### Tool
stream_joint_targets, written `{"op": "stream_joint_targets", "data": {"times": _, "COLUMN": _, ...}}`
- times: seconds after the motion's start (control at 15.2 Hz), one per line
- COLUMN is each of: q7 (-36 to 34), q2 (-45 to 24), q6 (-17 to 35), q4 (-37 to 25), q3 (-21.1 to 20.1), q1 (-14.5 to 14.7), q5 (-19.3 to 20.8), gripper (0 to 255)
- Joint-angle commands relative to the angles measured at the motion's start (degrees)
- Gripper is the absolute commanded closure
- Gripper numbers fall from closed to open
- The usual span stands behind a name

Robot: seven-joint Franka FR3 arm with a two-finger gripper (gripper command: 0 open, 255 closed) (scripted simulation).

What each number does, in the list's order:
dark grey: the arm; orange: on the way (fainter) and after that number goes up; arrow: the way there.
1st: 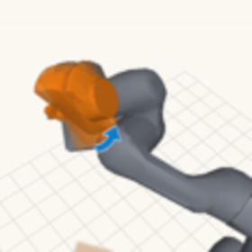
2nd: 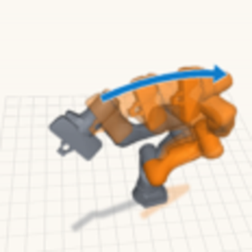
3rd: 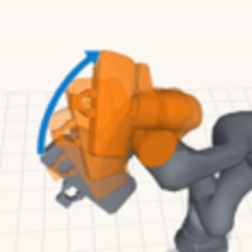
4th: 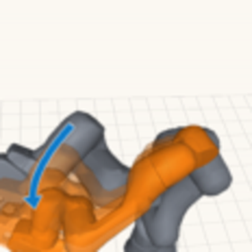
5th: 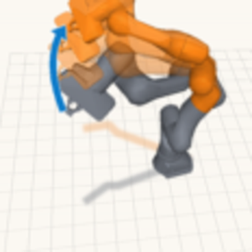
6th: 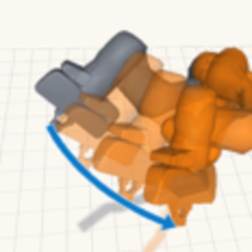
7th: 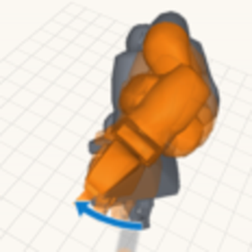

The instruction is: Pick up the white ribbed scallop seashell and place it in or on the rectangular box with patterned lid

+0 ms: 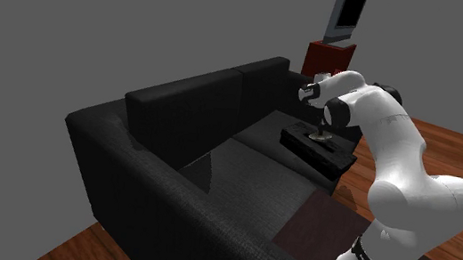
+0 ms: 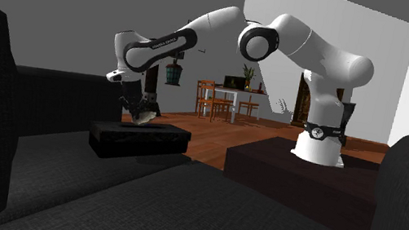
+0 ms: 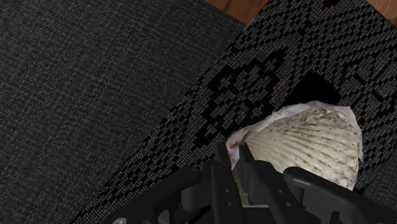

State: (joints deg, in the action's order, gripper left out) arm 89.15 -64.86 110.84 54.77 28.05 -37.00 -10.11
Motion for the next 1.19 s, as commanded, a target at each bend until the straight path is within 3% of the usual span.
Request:
{"op": "stream_joint_targets", "data": {"times": 0.0, "q7": 0.0, "q2": 0.0, "q6": 0.0, "q4": 0.0, "q3": 0.0, "q1": 0.0, "q5": 0.0, "gripper": 0}}
{"op": "stream_joint_targets", "data": {"times": 0.33, "q7": 0.0, "q2": 0.0, "q6": 0.0, "q4": 0.0, "q3": 0.0, "q1": 0.0, "q5": 0.0, "gripper": 0}}
{"op": "stream_joint_targets", "data": {"times": 0.59, "q7": -0.4, "q2": 2.2, "q6": -5.6, "q4": -3.5, "q3": 0.4, "q1": 0.4, "q5": 0.5, "gripper": 0}}
{"op": "stream_joint_targets", "data": {"times": 1.12, "q7": -0.4, "q2": 2.2, "q6": -5.6, "q4": -3.4, "q3": 0.4, "q1": 0.4, "q5": 0.5, "gripper": 0}}
